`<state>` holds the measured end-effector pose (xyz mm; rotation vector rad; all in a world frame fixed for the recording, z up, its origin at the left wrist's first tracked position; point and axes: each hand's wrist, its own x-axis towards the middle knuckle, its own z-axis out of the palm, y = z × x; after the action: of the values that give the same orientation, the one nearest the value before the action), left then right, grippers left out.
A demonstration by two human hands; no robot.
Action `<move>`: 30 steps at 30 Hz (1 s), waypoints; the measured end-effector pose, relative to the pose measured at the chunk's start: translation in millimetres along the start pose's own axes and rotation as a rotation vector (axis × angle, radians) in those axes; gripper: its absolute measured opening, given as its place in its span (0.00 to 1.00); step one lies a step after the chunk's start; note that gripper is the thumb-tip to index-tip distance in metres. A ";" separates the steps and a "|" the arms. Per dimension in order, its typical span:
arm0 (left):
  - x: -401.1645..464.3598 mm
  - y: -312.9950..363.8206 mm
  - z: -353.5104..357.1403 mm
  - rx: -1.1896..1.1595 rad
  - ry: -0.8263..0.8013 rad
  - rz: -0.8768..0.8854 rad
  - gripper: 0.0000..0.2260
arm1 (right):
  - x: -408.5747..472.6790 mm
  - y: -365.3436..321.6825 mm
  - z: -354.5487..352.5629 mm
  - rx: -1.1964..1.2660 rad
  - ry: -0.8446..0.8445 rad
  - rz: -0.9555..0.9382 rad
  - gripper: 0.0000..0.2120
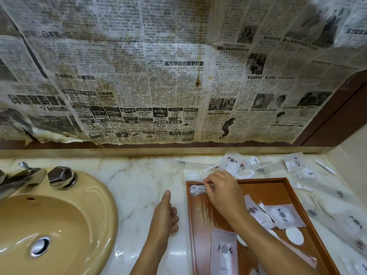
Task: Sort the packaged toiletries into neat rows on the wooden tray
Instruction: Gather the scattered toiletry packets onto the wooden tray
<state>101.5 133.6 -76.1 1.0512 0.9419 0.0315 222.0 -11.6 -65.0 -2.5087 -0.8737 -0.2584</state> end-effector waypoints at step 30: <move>0.3 -7.1 -13.4 0.307 -0.154 0.297 0.16 | -4.4 -8.7 22.8 0.132 -0.063 0.081 0.08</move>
<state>89.9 139.7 -83.7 1.4514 0.6562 0.0523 213.7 3.2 -83.1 -2.4343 -0.7846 -0.0920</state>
